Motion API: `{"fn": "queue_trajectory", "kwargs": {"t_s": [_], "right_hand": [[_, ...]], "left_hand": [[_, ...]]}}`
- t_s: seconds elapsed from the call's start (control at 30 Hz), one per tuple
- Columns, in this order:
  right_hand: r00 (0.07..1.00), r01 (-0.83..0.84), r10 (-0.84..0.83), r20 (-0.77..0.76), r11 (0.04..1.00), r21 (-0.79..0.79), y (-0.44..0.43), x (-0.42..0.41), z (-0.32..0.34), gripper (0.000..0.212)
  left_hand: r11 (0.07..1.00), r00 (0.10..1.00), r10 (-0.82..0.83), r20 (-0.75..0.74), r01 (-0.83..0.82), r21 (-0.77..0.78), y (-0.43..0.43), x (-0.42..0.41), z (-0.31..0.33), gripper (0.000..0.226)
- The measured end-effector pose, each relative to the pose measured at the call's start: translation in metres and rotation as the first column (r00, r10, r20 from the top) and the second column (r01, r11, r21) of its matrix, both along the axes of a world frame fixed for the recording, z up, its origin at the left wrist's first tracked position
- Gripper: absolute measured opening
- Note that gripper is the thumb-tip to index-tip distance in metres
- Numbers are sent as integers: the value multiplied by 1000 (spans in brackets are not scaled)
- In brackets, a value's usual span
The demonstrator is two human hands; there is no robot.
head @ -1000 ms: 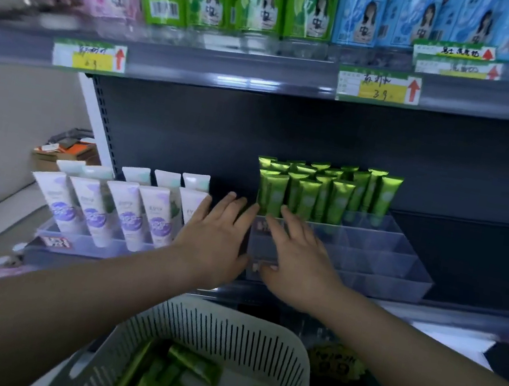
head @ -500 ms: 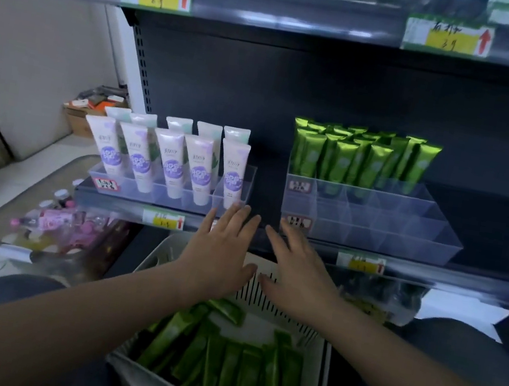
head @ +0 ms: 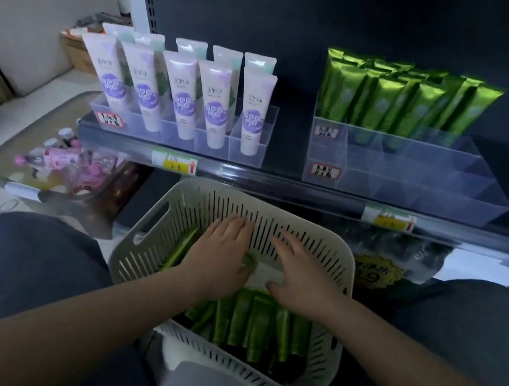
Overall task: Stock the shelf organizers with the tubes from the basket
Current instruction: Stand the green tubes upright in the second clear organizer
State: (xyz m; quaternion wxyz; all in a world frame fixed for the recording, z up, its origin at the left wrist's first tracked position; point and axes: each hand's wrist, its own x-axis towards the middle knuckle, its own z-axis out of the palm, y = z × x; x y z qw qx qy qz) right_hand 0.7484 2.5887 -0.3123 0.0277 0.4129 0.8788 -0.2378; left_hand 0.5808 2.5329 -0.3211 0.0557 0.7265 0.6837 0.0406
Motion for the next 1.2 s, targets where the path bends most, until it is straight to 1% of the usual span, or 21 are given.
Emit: {"fn": "queue_trajectory", "kwargs": {"t_s": [0.07, 0.13, 0.2, 0.27, 0.37, 0.43, 0.5, 0.57, 0.7, 0.77, 0.93, 1.1, 1.2], "right_hand": [[1000, -2, 3, 27, 998, -58, 1, -1, -7, 82], [999, -5, 9, 37, 995, -97, 3, -2, -15, 71], [997, -9, 18, 73, 993, -119, 6, -3, -24, 59], [993, -14, 32, 112, 988, -153, 10, -2, -33, 51], [979, -3, 46, 197, 977, -214, 20, 0, -48, 54], [966, 20, 52, 253, 961, -275, 26, 0, -58, 59], [953, 19, 73, 294, 953, -301, 31, -2, -66, 64], [939, 12, 93, 330, 953, -303, 35, -6, -75, 65], [919, 0, 127, 372, 947, -322, 41, -16, -89, 49], [907, 0, 144, 395, 940, -342, 43, -20, -95, 49], [892, 21, 158, 424, 921, -388, 51, -28, -110, 33], [876, 11, 181, 447, 918, -395, 53, -31, -125, 36], [853, -9, 217, 475, 916, -402, 52, -34, -135, 42]], "left_hand": [[1000, 1000, -3, 22, 4, -30, 0, -2, -10, 76], [997, 998, -4, 56, 9, -80, 3, -5, -18, 69], [986, 993, 17, 117, 3, -165, 9, -8, -25, 63], [960, 985, 57, 161, -10, -281, 13, -10, -32, 60], [907, 980, 83, 181, 1, -420, 21, -14, -44, 54], [879, 980, 86, 182, 11, -476, 27, -14, -51, 53], [855, 982, 86, 166, 13, -519, 34, -13, -58, 52], [834, 987, 64, 149, 29, -552, 40, -9, -65, 51], [800, 994, -4, 107, 68, -596, 54, -3, -82, 52], [779, 995, -30, 94, 82, -622, 62, 0, -90, 51], [744, 992, -40, 119, 109, -659, 81, 3, -112, 48], [707, 992, -75, 103, 126, -696, 94, 4, -130, 48], [673, 990, -71, 121, 137, -727, 98, 6, -139, 43]]}}
